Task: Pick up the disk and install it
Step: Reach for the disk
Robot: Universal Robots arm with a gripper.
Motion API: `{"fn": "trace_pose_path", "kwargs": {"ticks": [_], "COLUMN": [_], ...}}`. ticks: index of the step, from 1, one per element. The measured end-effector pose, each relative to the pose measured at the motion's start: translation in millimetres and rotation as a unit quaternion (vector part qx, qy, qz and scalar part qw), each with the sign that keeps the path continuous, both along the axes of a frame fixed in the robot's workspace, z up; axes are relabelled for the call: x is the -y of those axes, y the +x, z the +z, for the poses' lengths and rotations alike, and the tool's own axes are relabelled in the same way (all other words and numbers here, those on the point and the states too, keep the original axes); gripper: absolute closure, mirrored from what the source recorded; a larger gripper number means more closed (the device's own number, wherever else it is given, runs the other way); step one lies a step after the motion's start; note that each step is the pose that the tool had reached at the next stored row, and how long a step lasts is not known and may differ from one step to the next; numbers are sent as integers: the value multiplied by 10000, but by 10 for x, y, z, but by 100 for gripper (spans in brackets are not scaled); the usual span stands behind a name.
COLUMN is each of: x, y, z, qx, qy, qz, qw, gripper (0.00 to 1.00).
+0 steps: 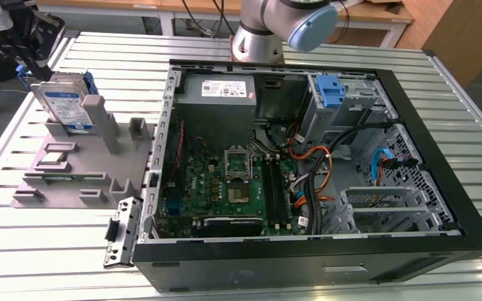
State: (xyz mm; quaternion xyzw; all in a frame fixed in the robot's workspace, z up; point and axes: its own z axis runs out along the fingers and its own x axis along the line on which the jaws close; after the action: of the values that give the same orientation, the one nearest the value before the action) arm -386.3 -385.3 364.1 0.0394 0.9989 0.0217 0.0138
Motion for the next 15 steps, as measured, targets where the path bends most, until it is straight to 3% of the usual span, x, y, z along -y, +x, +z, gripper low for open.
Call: {"fn": "trace_pose_path", "kwargs": {"ticks": [6,15], "x": [-108,-306], "y": [-59,-139], "z": [-51,-128], "qx": [1,1], "qy": [1,1], "qz": [-6,-16], "qw": [10000,10000], "gripper": [90,90]}}
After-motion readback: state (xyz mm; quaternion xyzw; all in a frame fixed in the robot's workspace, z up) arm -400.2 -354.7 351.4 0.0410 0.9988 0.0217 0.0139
